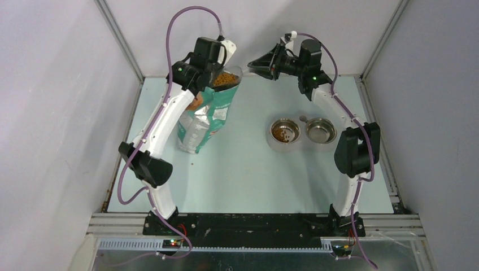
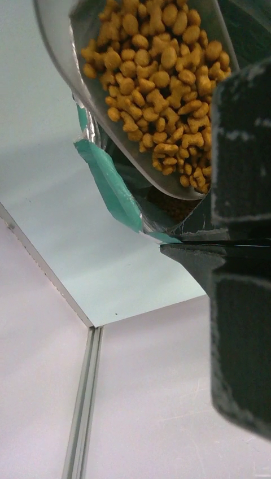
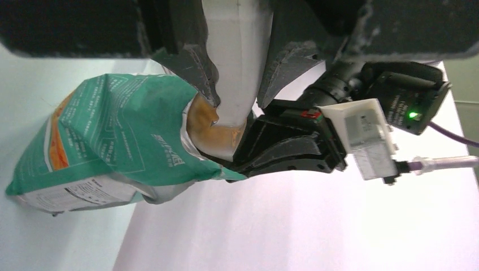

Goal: Serve the pet food

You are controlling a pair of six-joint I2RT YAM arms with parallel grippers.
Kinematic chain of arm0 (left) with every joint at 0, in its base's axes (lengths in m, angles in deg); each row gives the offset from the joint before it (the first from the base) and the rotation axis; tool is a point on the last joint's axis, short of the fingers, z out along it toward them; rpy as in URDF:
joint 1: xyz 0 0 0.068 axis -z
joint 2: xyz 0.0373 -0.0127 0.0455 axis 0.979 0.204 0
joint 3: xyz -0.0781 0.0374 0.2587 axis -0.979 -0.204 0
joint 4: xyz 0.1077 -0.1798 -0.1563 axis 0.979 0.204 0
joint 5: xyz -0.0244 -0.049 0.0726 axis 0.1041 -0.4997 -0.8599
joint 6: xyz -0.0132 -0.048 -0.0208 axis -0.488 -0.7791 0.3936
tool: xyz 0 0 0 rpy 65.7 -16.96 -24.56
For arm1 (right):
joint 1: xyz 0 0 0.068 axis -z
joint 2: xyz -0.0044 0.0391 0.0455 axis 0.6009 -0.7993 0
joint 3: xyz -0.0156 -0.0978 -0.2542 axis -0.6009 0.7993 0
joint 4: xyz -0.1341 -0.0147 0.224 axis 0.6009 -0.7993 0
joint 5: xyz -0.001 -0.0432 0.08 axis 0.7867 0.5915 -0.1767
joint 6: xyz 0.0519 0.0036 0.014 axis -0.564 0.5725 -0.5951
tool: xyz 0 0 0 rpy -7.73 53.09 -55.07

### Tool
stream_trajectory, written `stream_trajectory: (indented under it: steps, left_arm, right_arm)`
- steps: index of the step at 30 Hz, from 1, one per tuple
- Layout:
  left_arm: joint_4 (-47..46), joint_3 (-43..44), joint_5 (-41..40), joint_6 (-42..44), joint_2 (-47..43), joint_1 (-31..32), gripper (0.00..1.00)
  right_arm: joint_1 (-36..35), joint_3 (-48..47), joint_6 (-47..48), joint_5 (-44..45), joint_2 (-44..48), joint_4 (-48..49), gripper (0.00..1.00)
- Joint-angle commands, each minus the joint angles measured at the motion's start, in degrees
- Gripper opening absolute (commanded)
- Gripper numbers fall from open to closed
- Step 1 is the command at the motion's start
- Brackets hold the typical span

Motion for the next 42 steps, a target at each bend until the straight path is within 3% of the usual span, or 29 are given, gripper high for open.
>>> stream_trajectory:
  steps: [1, 8, 18, 24, 35, 42]
  left_arm:
    - [-2.1, 1.4, -3.5, 2.9, -2.5, -0.7, 0.00]
    - [-1.2, 1.4, -5.3, 5.6, -2.9, -1.0, 0.00]
    - [-2.9, 2.0, -7.7, 10.0, -2.3, -0.7, 0.00]
    - [-1.5, 5.8, -8.3, 9.5, -0.7, -1.9, 0.00]
    - [-2.6, 2.9, -7.8, 8.1, -2.1, -4.3, 0.00]
    - [-2.9, 2.3, -7.8, 8.4, -2.3, -5.1, 0.00]
  right_arm:
    - [1.2, 0.6, -5.6, -1.1, 0.7, 9.1, 0.00]
    - [1.9, 4.6, -12.7, -2.0, -1.7, 16.4, 0.00]
    - [2.4, 8.1, -24.3, 0.3, -4.9, 34.4, 0.00]
    - [3.5, 10.9, -25.1, 0.2, -4.9, 36.6, 0.00]
    - [6.0, 12.9, -22.9, -0.7, -1.3, 37.4, 0.00]
    - [9.5, 19.3, -22.8, -1.0, 2.8, 40.4, 0.00]
